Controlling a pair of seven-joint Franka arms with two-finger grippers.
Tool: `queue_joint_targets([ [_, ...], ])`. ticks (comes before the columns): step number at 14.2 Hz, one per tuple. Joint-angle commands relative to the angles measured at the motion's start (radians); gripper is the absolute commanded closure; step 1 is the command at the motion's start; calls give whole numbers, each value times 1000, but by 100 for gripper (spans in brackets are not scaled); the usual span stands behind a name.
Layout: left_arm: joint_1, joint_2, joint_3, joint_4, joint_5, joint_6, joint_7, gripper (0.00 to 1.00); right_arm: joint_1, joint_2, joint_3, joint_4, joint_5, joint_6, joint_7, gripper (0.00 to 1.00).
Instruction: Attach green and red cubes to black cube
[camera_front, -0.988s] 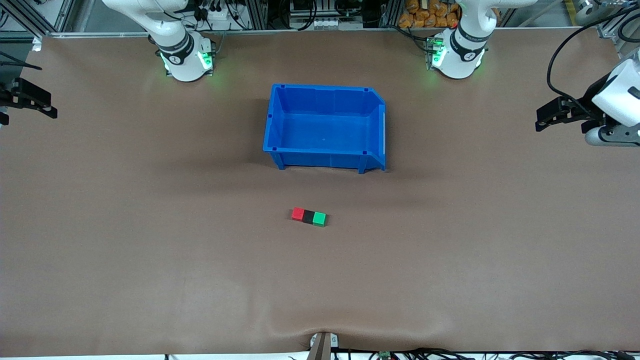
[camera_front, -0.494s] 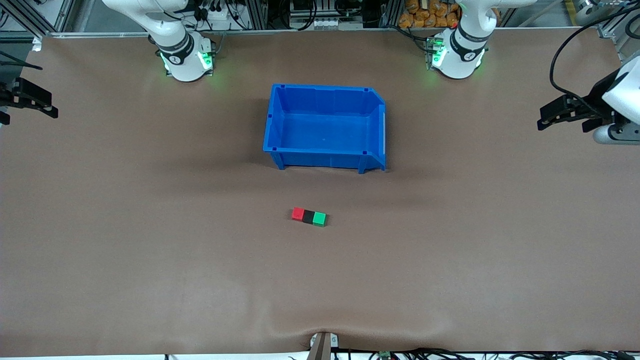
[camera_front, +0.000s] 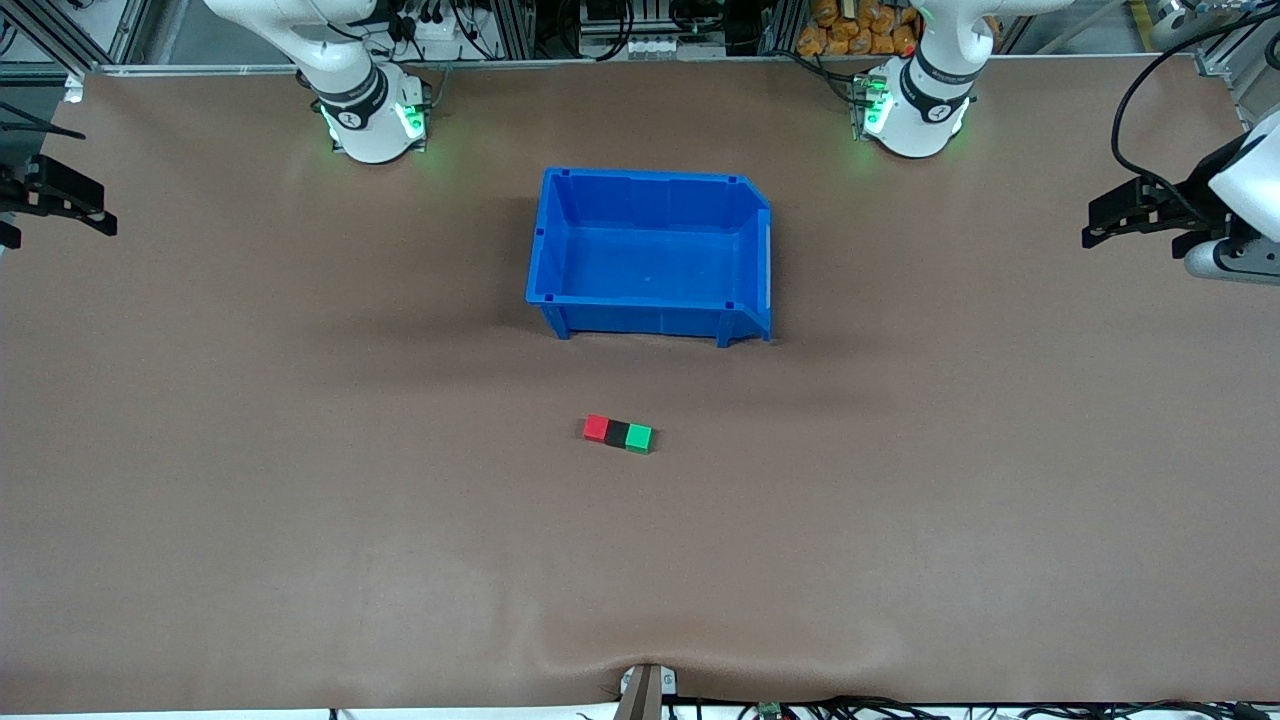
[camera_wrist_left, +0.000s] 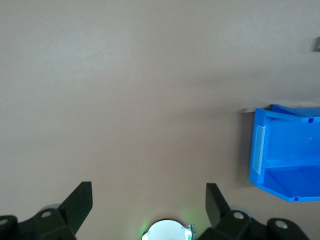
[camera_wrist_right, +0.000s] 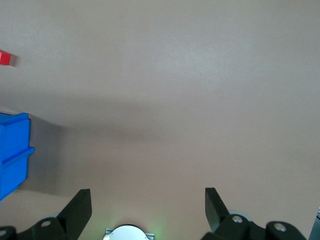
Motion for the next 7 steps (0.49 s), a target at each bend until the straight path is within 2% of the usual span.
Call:
queue_joint_targets([
  [1,14,-10,-4,9,-5,-19,23,0,-1,-11,-5,-4,29,-14,15,0],
  [7,14,-16,-10,1,32,22,23,0,-3,-9,-6,-3,34,-15,15,0],
])
